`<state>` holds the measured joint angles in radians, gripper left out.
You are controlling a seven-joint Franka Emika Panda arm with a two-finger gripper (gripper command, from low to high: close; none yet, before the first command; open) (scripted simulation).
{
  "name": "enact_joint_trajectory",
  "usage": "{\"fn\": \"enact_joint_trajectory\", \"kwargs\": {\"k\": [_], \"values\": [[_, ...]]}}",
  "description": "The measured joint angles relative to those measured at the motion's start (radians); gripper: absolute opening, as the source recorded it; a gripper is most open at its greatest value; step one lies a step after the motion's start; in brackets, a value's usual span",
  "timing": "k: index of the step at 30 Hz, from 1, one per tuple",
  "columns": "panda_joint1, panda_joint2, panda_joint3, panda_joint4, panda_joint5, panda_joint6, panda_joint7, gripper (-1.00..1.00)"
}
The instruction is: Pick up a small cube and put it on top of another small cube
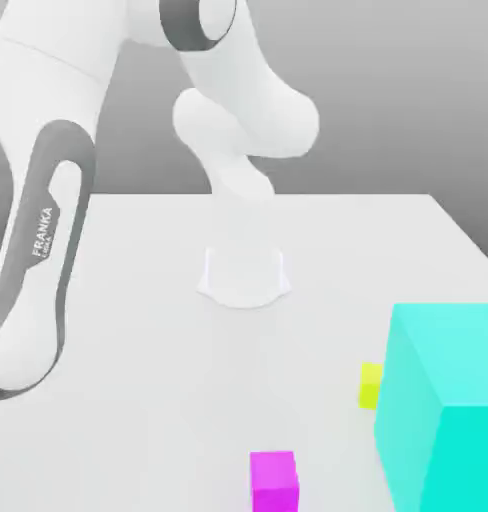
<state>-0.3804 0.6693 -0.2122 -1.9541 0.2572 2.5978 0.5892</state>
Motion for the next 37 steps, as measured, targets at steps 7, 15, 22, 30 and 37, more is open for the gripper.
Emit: {"fn": "enact_joint_trajectory", "kwargs": {"k": [7, 15, 22, 30, 37], "values": [[0.118, -0.196, 0.026, -0.035, -0.068, -0.154, 0.004, -1.0], [0.309, -0.371, 0.176, -0.069, -0.134, -0.286, -0.045, -1.0], [0.477, -0.542, 0.325, -0.119, -0.181, -0.401, -0.097, -1.0], [0.76, -0.611, 0.462, -0.139, -0.255, -0.449, -0.145, 1.0], [0.763, -0.639, 0.467, -0.089, -0.265, -0.525, -0.152, 1.0]]}}
